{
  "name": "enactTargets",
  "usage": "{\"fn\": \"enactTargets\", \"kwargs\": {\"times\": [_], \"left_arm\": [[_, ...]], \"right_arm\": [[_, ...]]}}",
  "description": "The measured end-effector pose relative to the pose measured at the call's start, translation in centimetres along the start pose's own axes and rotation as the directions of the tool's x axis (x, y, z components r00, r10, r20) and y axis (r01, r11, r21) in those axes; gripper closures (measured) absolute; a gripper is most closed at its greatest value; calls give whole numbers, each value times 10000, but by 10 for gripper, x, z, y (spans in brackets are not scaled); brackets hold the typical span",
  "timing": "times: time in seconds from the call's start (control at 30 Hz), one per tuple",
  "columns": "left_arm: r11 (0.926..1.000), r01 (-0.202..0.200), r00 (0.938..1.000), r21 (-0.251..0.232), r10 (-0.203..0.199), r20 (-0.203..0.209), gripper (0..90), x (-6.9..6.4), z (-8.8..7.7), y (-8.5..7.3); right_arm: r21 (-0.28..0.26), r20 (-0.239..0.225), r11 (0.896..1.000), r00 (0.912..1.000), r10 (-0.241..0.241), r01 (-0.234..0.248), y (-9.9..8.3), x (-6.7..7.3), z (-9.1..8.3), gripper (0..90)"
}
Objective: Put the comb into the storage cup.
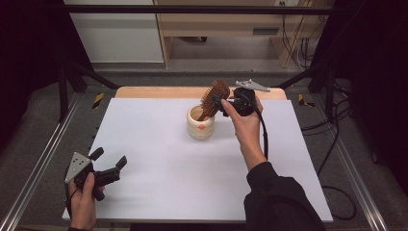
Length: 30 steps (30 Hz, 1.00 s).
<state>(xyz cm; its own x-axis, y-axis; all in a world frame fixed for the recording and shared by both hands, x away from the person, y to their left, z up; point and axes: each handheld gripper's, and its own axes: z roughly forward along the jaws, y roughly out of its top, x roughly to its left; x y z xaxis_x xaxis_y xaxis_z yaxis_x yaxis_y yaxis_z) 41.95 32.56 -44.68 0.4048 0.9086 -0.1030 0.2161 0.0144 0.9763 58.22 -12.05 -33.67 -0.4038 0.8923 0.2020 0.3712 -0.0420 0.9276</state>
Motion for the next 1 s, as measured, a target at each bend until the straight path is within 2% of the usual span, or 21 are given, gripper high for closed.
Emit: {"fn": "enactTargets", "kwargs": {"times": [0.17, 0.43, 0.73, 1.0], "left_arm": [[10000, -18, 10000, 15, 18, 14, 20, 0, 1, 0], [10000, -52, 10000, 27, 52, 50, 20, -1, 1, 0], [10000, -77, 9999, 4, 77, 69, 20, 0, 0, 0], [10000, -88, 9999, 3, 88, 86, 20, -1, 0, 0]], "right_arm": [[-220, 92, 9997, 9999, 53, -51, 0, -5, -7, 70], [-407, -334, 9991, 9993, -157, 143, 1, -8, -18, 62], [-639, -503, 9978, 9985, -201, 169, 4, -9, -29, 76], [-1024, -886, 9944, 9954, -353, 262, 10, -7, -44, 64]]}}
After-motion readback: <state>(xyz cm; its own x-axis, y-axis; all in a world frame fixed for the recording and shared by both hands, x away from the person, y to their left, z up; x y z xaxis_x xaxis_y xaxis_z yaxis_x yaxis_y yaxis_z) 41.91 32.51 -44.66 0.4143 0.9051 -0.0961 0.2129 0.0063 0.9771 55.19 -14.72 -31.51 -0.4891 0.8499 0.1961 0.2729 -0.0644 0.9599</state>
